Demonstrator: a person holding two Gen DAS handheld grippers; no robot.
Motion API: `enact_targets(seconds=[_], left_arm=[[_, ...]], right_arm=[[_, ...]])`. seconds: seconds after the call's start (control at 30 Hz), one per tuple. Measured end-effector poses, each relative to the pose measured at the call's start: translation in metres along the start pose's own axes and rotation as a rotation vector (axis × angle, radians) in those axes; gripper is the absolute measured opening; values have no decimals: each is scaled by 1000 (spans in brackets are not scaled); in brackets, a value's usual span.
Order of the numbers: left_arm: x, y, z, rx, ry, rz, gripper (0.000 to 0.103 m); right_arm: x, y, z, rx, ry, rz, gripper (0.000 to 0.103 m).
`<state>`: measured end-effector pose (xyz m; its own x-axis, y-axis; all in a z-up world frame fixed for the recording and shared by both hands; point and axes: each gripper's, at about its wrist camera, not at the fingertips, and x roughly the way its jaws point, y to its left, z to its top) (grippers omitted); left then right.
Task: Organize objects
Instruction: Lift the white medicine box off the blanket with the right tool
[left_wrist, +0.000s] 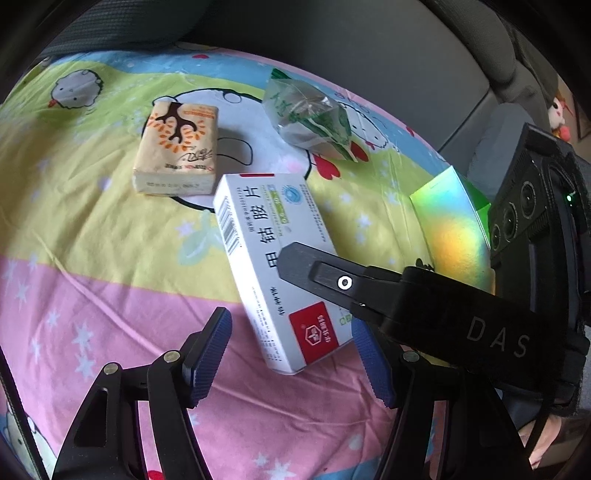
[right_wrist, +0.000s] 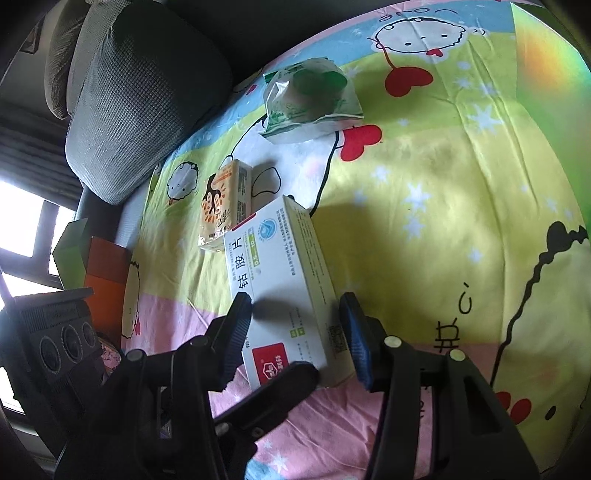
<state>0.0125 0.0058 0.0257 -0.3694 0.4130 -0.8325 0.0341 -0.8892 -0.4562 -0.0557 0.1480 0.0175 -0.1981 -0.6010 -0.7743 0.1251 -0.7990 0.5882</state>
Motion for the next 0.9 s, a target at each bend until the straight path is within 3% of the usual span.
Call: enact_targets(seconds=[0.5, 0.9], left_arm=[[-1, -11, -3, 35, -27, 7, 64], [-31, -27, -7, 92, -136, -20, 64]], right_arm=[[-3, 3, -3, -9, -17, 7, 52], [-29, 20, -6, -67, -109, 12, 53]])
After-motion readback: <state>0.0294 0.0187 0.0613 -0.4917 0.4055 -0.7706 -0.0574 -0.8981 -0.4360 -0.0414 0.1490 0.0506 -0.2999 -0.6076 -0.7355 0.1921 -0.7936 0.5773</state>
